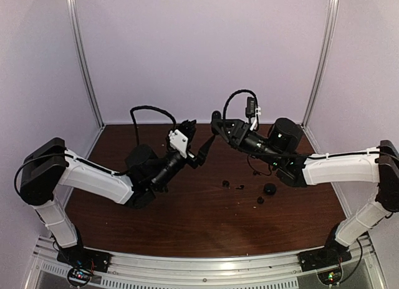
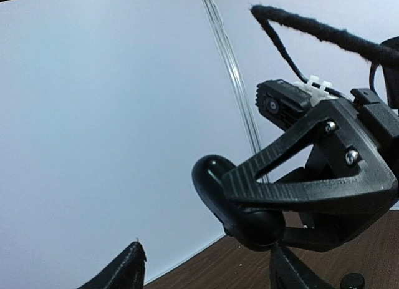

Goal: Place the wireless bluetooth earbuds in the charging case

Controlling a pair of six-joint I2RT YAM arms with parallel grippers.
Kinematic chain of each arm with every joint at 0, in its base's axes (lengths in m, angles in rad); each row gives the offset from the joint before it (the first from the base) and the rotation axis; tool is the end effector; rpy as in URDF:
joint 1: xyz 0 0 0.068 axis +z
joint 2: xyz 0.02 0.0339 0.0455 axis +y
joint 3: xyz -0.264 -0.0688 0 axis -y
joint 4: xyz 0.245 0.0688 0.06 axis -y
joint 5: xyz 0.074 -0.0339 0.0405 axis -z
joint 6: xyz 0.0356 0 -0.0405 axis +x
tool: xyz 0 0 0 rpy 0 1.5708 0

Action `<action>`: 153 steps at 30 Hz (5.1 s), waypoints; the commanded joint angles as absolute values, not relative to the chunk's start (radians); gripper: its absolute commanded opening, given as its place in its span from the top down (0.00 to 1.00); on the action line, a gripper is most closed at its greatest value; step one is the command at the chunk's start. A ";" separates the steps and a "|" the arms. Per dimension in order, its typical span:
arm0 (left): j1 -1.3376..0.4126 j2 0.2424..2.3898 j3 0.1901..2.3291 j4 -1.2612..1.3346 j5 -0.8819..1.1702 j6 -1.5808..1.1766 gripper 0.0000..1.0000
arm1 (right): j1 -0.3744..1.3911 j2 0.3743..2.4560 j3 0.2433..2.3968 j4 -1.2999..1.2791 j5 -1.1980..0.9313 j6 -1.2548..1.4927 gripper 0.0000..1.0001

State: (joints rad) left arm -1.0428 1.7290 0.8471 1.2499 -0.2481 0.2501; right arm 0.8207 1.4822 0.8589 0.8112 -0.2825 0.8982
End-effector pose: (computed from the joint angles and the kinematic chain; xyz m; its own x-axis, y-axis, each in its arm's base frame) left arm 0.1914 -0.3108 0.2623 0.3543 -0.1312 -0.9259 0.6546 0.7419 0.1453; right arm 0.2224 0.2532 0.3024 -0.6163 0.4405 -0.6528 -0.6537 0.1762 0.7360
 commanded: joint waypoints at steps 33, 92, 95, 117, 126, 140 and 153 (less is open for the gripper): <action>-1.022 1.694 0.820 1.201 -0.130 0.375 0.54 | 0.827 1.601 0.884 0.923 -0.530 0.963 0.58; -0.792 1.504 0.831 0.890 0.792 -0.493 0.84 | 0.746 1.353 0.839 0.546 -0.879 0.319 0.43; -0.791 1.520 0.834 0.908 0.806 -0.514 0.84 | 0.754 1.352 0.839 0.554 -0.903 0.314 0.49; -0.790 1.551 0.853 0.930 0.842 -0.564 0.85 | 0.785 1.347 0.850 0.561 -0.945 0.292 0.70; -0.790 1.571 0.853 0.927 0.842 -0.576 0.86 | 0.790 1.343 0.854 0.548 -0.942 0.273 0.76; -0.790 1.542 0.893 0.777 0.769 -0.484 0.50 | 0.791 1.347 0.873 0.456 -0.897 0.219 0.95; -0.790 1.523 0.908 0.746 0.679 -0.519 0.53 | 0.801 1.347 0.879 0.396 -0.867 0.167 0.99</action>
State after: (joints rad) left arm -0.7944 1.5471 0.8730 0.7231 0.7570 -0.4995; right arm 0.7769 1.3682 0.8478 0.4168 -0.8417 0.2062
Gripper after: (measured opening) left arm 0.477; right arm 0.247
